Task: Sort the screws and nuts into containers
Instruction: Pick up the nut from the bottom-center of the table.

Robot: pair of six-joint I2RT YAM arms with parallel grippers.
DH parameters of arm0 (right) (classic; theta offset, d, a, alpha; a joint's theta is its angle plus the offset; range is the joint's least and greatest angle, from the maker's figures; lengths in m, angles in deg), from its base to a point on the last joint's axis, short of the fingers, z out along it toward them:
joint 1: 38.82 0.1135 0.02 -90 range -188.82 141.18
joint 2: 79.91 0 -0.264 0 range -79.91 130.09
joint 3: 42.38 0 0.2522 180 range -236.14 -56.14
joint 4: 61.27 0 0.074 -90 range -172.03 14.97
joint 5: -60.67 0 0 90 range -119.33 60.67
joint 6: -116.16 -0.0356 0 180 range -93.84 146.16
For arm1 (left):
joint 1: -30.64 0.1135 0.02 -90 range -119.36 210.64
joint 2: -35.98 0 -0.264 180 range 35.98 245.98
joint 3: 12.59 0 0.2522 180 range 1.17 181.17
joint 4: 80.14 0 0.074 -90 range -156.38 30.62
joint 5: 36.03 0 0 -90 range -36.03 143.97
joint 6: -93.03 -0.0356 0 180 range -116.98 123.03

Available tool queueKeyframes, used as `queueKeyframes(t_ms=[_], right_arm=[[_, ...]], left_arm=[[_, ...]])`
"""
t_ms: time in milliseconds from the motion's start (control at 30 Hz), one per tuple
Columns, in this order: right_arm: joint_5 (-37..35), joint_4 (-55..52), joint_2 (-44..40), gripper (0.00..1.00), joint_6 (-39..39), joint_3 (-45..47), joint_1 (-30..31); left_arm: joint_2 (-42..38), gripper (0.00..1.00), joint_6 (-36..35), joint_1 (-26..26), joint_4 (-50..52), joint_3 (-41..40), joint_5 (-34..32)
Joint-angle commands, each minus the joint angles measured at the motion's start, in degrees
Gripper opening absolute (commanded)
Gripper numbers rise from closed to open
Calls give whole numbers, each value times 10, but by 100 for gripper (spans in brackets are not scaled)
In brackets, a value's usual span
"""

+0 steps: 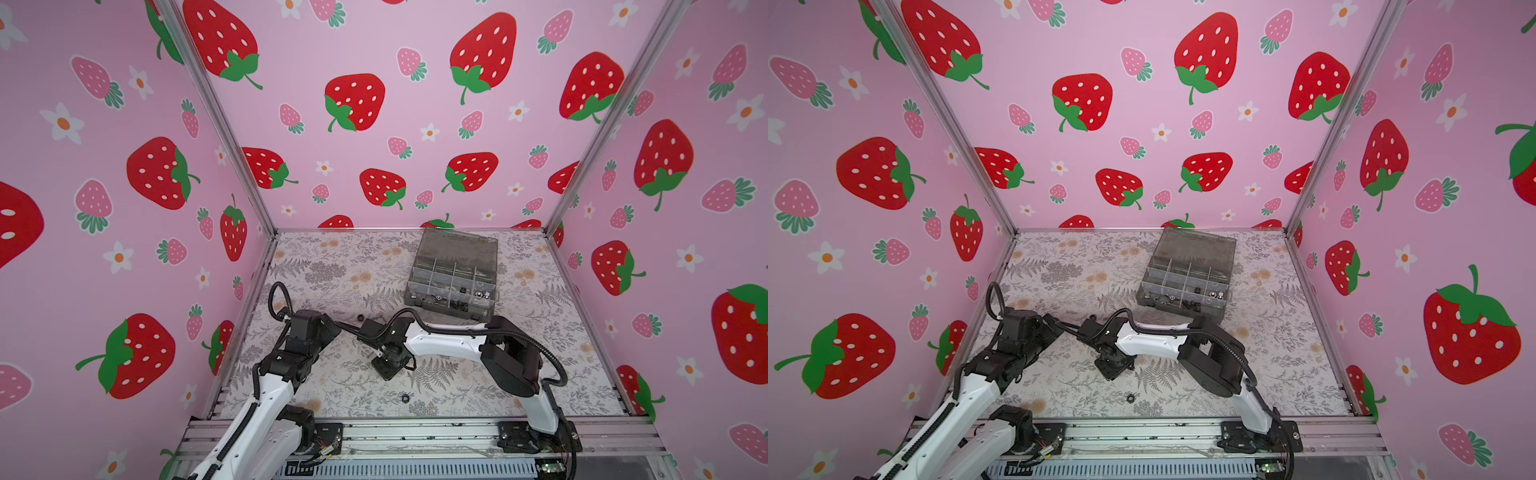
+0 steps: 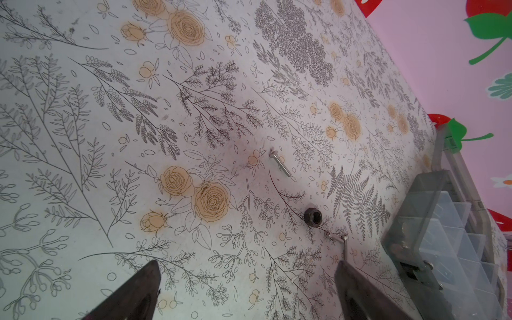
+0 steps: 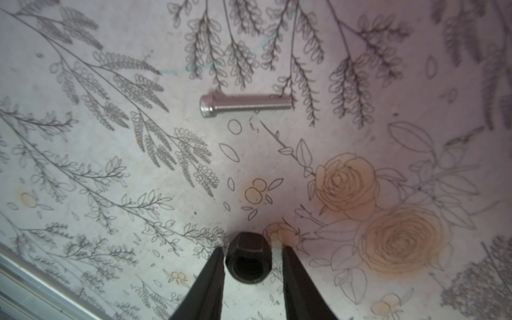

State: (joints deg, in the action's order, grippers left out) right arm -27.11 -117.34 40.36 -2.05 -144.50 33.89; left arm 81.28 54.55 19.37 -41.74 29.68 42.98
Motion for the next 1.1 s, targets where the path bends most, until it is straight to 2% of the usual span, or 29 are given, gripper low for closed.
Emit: queueKeyframes(t_ms=[0, 300, 400, 633, 900, 1067], right_arm=[[-4, -27, 20, 36, 10, -7, 2], [-10, -30, 24, 19, 10, -4, 3], [-30, -30, 19, 16, 4, -7, 1], [-65, -19, -14, 0, -22, 16, -23], [-124, 1, -93, 0, -49, 60, -82], [-173, 9, -144, 0, -57, 77, -146]], left_arm=[[-4, 99, 11, 5, 18, -7, -17], [-2, 99, 10, 7, 15, -7, -14], [0, 99, 10, 8, 12, -6, -11], [8, 99, 10, 9, 8, -3, -4], [15, 99, 7, 10, -5, -6, 9], [22, 99, 10, 10, -22, -13, 29]])
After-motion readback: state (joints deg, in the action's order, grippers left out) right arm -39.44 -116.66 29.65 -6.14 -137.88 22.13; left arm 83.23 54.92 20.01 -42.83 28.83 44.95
